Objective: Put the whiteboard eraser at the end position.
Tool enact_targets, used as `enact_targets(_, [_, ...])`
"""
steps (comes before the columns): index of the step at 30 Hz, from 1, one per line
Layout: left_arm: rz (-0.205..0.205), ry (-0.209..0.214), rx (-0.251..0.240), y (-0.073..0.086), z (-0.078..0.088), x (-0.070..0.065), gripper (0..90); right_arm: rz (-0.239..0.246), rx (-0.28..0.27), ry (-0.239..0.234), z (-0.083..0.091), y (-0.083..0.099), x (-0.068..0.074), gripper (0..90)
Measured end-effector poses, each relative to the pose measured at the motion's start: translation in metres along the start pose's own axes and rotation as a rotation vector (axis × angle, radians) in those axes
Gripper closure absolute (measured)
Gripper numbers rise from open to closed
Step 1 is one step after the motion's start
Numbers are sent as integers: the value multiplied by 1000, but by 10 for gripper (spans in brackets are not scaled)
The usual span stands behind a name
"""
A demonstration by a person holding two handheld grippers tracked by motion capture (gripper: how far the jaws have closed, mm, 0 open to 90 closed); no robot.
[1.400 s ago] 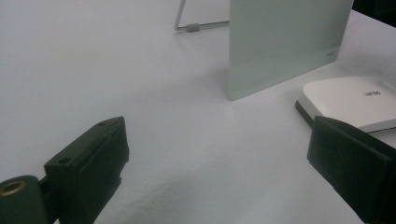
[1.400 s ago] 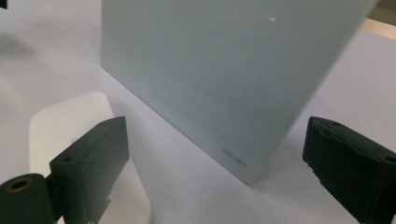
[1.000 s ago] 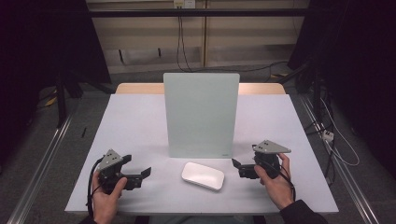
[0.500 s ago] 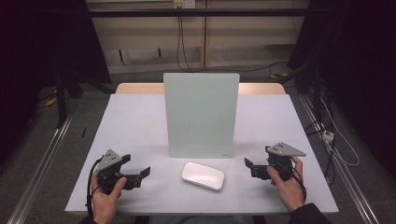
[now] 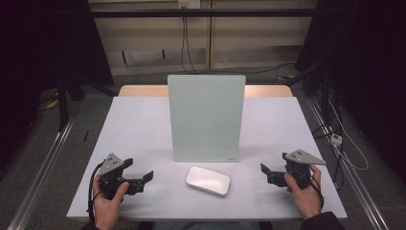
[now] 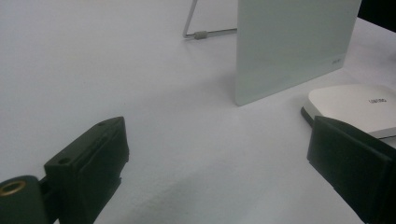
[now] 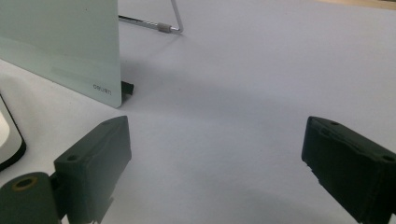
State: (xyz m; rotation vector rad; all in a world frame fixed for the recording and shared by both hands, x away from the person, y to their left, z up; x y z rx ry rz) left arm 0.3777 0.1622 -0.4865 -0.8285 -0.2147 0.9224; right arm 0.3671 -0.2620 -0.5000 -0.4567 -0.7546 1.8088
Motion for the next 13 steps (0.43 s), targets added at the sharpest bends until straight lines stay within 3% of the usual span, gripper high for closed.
enact_targets(7, [0, 3, -2, 0, 1, 1, 53, -42, -21, -5, 0, 2, -6, 81])
enact_targets(13, [-3, 4, -4, -1, 0, 1, 53, -42, -23, -16, -1, 1, -4, 82])
Point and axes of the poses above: each handheld gripper's, and its own axes: z roughly backward along the jaws, y roughly out of its underside, x roughly to its left, the point moved 10 cm from there along -z, roughly forward along the jaws, and after that the axes turned 14 degrees about x, right-handed, at the moved point
